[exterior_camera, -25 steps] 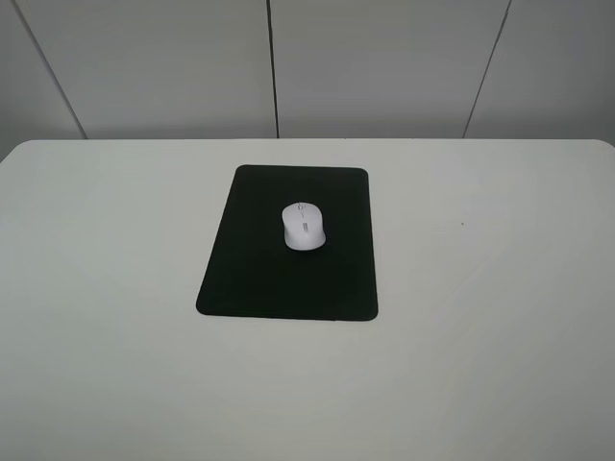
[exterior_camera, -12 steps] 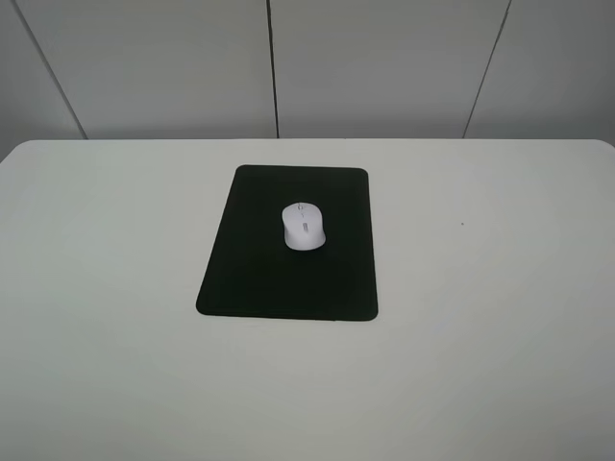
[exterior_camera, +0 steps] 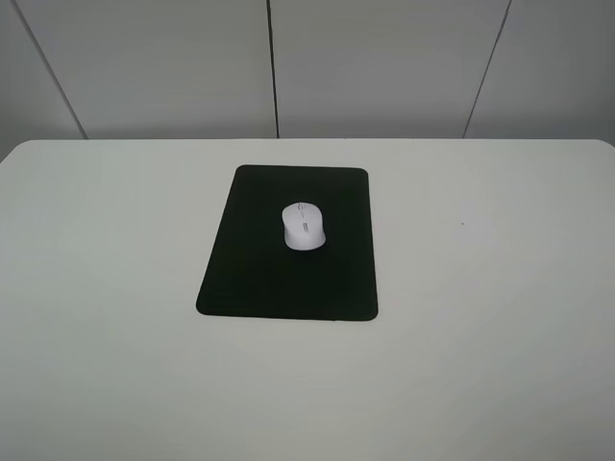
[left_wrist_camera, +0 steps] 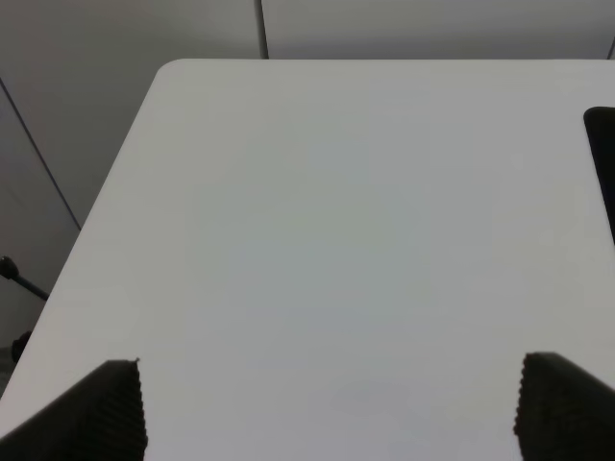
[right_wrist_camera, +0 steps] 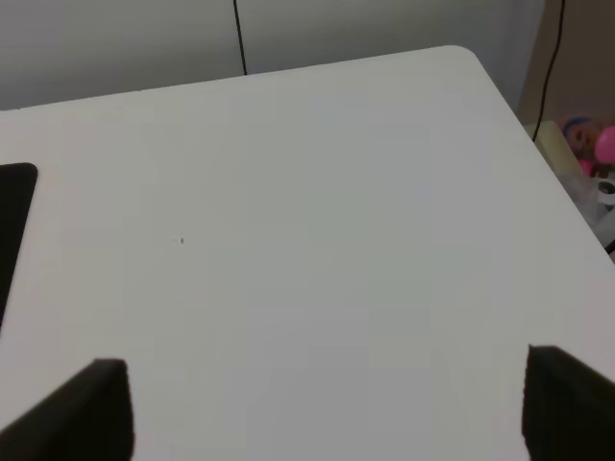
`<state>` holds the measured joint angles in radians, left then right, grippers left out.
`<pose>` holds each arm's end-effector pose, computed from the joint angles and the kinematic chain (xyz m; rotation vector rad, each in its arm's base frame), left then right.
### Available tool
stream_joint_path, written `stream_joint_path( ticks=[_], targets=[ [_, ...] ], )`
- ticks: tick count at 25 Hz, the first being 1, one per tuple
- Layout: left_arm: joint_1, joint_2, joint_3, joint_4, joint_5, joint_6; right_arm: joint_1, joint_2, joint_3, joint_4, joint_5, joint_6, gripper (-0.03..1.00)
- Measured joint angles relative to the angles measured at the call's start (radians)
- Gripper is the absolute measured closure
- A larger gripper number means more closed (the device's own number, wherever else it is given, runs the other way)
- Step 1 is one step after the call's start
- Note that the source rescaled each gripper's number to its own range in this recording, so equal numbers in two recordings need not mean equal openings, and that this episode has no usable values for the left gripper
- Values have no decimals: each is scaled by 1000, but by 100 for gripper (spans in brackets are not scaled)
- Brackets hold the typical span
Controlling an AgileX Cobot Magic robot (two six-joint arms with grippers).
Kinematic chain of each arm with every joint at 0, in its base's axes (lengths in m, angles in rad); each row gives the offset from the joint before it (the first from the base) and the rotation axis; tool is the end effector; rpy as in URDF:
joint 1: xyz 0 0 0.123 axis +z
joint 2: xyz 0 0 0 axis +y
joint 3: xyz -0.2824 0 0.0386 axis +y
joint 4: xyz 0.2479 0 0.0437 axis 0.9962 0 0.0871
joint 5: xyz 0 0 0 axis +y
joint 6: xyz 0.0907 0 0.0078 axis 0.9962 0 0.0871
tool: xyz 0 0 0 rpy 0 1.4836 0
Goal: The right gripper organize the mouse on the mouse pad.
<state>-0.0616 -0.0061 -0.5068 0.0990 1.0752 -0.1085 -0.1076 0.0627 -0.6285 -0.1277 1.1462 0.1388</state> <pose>-0.0069 0.0084 0.2782 -0.0541 2.0412 0.0121 -0.0149 -0.0090 0.3063 0.2705 2.0421 -0.1332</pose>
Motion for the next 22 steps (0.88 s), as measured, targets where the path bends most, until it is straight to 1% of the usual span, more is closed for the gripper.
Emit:
stream_joint_path(
  ticks=[4, 6, 10, 13, 15, 19, 22],
  targets=[
    [0, 0, 0, 0, 0, 0, 0, 0, 7, 12, -31, 0, 9],
    [0, 0, 0, 0, 0, 0, 0, -15, 37, 23, -51, 0, 9],
    [0, 0, 0, 0, 0, 0, 0, -66, 101, 23, -63, 0, 9],
    [0, 0, 0, 0, 0, 0, 0, -69, 108, 23, -66, -2, 9],
    [0, 0, 0, 0, 0, 0, 5, -69, 108, 24, -71, -21, 9],
    [0, 0, 0, 0, 0, 0, 52, -69, 112, 50, -72, -81, 9],
    [0, 0, 0, 0, 0, 0, 55, -69, 114, 57, -72, -101, 9]
  ],
)
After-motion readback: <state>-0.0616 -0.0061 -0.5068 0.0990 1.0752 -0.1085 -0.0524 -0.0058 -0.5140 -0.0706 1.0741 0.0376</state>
